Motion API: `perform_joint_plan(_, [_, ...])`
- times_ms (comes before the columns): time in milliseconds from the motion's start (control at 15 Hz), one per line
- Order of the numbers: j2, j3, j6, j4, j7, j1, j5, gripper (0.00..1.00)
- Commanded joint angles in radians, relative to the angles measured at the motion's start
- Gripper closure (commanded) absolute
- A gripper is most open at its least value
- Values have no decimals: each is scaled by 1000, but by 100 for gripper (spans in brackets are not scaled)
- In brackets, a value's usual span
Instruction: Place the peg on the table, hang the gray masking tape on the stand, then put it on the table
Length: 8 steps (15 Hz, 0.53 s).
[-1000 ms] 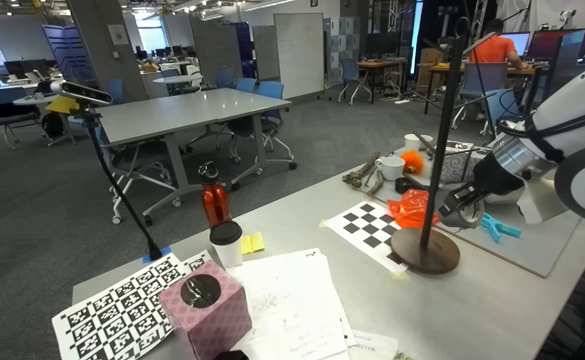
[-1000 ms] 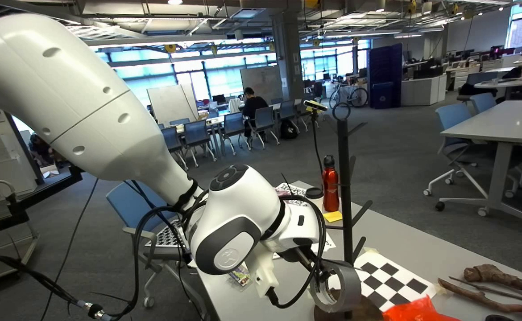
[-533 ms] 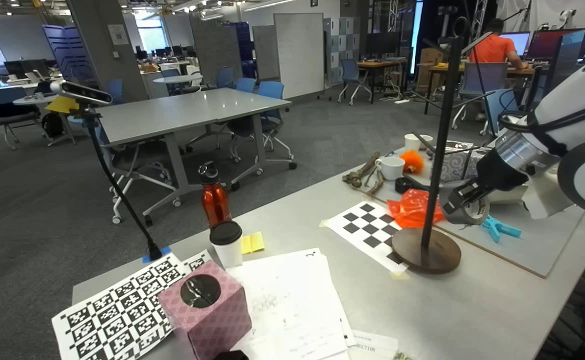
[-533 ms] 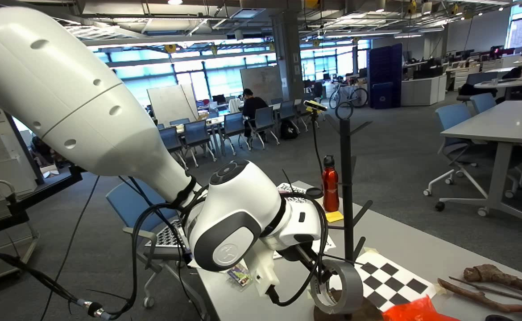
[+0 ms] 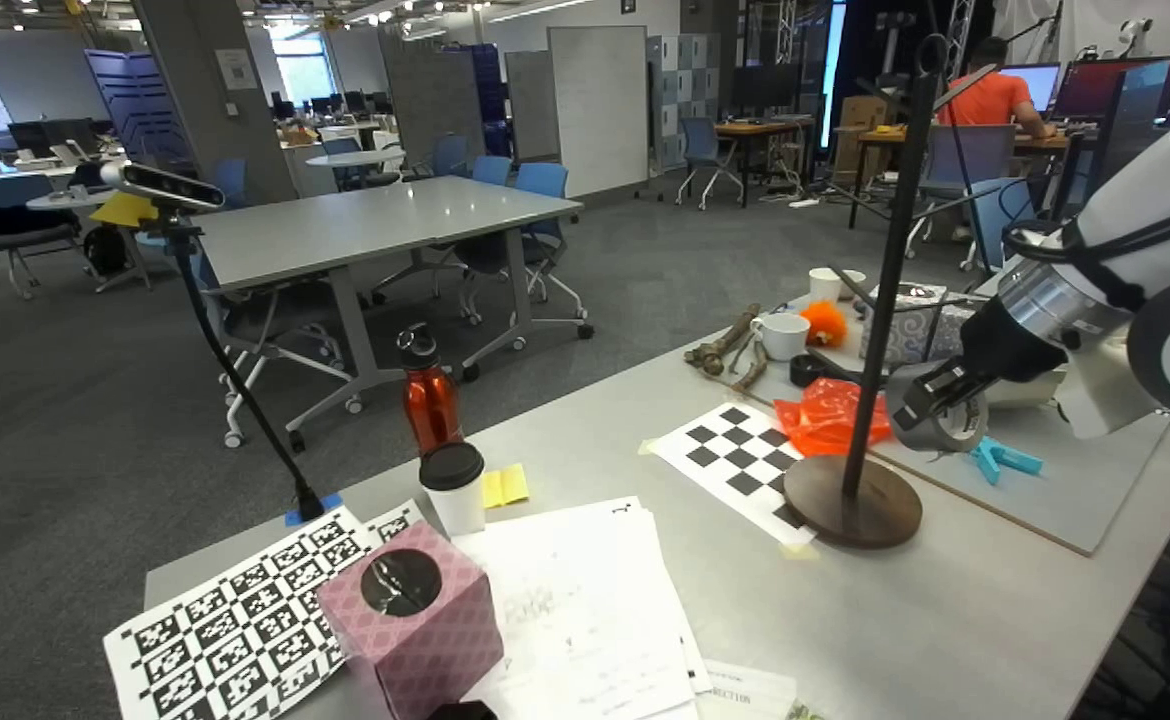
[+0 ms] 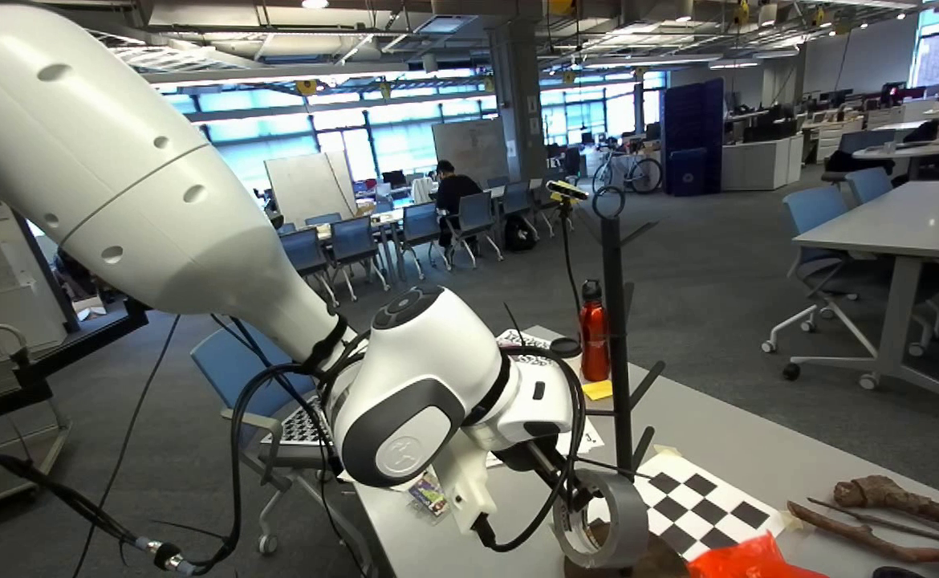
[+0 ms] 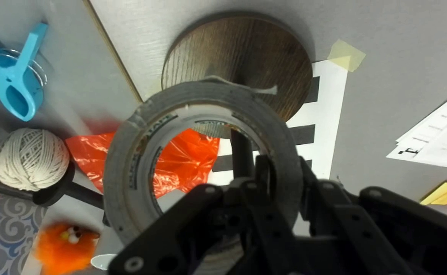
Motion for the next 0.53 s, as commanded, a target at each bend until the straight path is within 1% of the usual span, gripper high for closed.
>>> perform_joint_plan(0, [-48,35,-2,-42,-23,-34,2,95])
perform_joint_plan(467, [-111,8,32,-101,-18,-15,-18,95])
